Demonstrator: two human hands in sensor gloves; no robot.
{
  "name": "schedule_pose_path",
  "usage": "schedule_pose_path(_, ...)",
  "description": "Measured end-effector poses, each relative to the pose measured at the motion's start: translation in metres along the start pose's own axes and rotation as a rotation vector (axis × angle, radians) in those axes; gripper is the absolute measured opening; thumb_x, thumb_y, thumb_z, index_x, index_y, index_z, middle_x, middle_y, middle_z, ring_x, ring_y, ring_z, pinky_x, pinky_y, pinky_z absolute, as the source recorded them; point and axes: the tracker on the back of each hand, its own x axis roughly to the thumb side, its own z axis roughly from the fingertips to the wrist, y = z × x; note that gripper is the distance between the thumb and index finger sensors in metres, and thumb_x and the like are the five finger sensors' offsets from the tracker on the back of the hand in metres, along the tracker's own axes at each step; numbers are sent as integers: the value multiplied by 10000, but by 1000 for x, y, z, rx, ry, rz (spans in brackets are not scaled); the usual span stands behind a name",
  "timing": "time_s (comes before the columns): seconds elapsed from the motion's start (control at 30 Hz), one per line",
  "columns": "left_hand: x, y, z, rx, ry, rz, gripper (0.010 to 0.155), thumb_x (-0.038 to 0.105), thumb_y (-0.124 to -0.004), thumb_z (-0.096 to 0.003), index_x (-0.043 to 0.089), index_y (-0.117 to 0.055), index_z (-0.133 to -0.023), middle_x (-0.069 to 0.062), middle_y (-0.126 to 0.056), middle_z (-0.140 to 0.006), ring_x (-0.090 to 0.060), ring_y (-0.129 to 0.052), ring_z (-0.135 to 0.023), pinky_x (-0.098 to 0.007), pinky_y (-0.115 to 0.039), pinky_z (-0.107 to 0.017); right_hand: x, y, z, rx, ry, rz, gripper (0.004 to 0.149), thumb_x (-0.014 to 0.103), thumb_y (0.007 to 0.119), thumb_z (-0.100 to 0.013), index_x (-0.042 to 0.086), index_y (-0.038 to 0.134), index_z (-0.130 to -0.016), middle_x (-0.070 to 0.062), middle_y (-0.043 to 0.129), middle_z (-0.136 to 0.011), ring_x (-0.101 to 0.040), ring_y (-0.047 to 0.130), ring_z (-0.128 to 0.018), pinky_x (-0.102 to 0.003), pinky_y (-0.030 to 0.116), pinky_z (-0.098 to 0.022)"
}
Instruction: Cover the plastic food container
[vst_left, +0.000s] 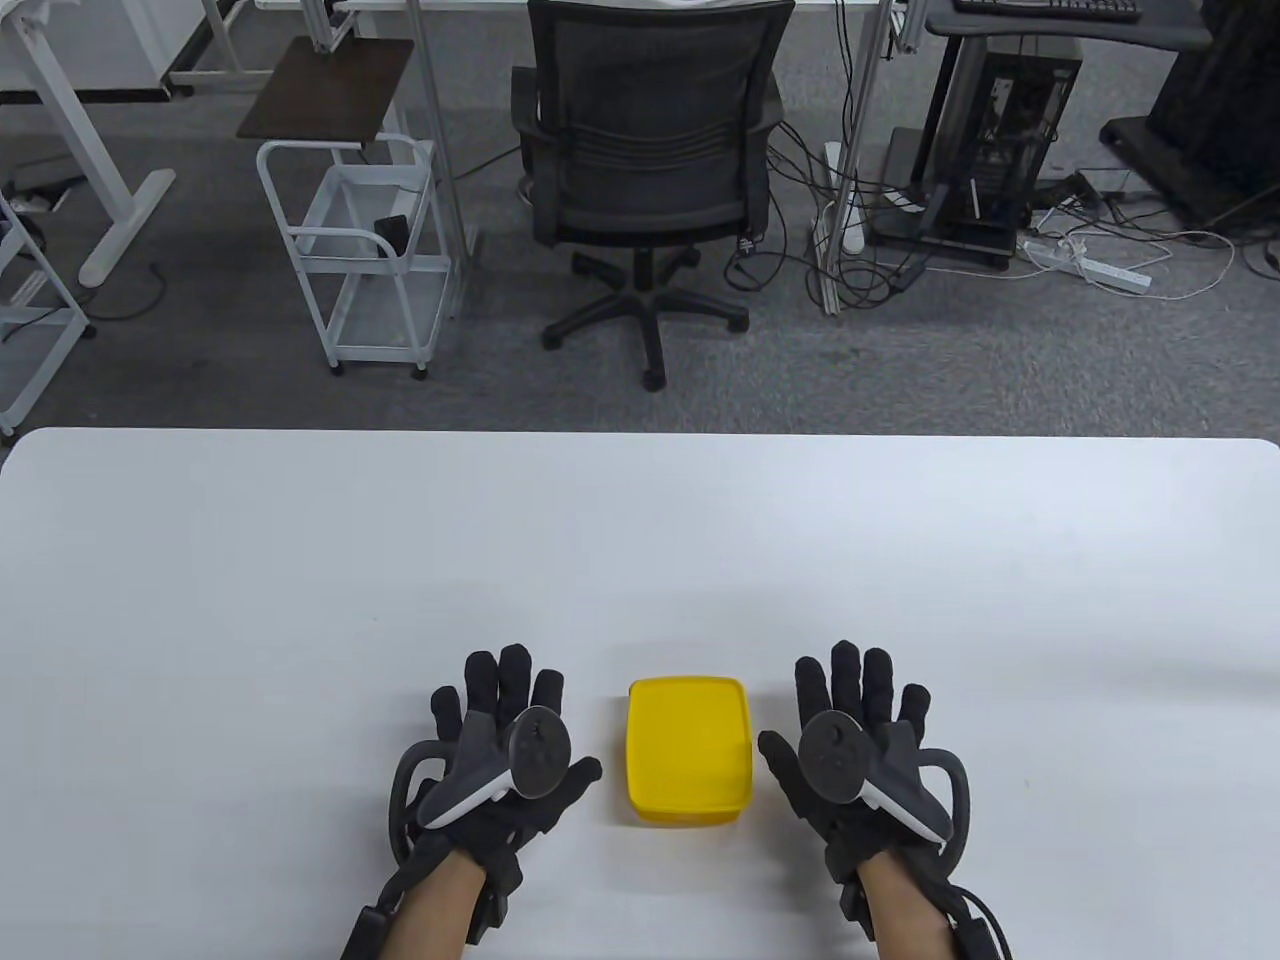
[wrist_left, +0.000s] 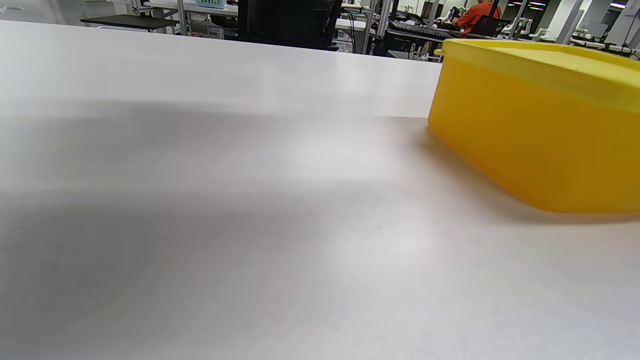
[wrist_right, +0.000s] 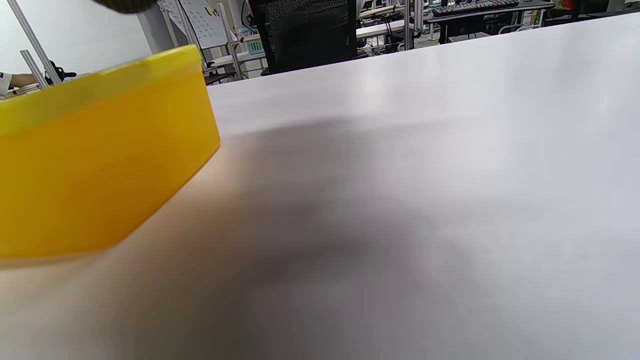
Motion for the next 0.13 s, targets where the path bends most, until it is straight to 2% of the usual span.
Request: schedule_pose_path(0.13,1,1,1,-5,5,-2,900,686,-440,-547,185,-2,-1153,-202,219,-1174,-500,212,-1039,-759,2,-718,0,0,0,-2,4,4,797,636,428,-636,166,83,-1179,-252,17,-1195,-489,-56,-1037,-736,86,-742)
